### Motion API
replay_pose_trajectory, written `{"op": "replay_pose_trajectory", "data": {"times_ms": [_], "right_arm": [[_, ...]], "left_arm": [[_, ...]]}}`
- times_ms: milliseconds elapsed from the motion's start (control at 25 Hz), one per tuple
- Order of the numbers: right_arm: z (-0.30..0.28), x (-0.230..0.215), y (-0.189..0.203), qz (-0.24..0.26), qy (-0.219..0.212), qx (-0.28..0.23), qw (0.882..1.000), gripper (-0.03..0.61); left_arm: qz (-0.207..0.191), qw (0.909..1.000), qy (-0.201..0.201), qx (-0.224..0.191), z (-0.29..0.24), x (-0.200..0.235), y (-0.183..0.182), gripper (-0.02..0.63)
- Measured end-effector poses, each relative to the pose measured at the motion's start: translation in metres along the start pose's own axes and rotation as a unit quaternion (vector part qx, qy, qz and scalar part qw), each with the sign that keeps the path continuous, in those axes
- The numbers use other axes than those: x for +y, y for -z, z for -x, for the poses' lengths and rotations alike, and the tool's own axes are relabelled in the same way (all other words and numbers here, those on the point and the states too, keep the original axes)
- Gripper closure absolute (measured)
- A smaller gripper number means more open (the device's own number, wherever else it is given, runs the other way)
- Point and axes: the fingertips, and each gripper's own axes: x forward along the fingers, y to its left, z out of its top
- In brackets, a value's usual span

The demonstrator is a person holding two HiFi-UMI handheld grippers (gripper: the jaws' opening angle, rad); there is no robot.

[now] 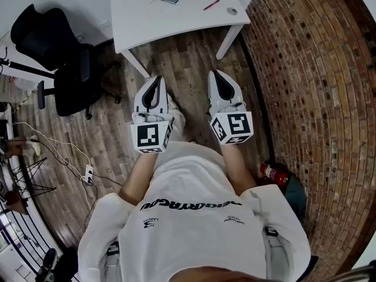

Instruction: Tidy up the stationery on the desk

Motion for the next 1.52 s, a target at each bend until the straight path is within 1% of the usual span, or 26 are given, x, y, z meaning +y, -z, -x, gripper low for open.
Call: {"op": "replay_pose_trajectory", "data": {"times_ms": [240,360,640,960,1240,1520], "right_arm": [[-0.080,-0.027,0.005,0.008,0.003,0.010,1.000,0.581],[-0.131,-0.042,0.001,0.007,0.008,0.021,1.000,0.581],[-0.253,-0.074,-0.020,0.000,0.030,0.034,0.999,0.581],[-0.379,-0.093,-0.016,-0.005,0.051,0.063,0.997,0.581],[-0.443,-0.108,0.001,-0.022,0.077,0.088,0.993,0.580],[-0.479,-0.128,0.023,-0.036,0.089,0.114,0.989,0.580]], "left_arm": [[0.010,0.9999,-0.004,0.013,-0.081,0.042,0.014,0.615],[0.015,0.9997,0.003,0.020,-0.131,0.066,0.012,0.615],[0.024,0.9989,0.027,0.029,-0.248,0.124,-0.008,0.615],[0.037,0.9965,0.049,0.058,-0.353,0.198,-0.001,0.615],[0.039,0.9930,0.066,0.090,-0.412,0.237,0.021,0.615],[0.042,0.9903,0.067,0.115,-0.452,0.255,0.041,0.615]]}}
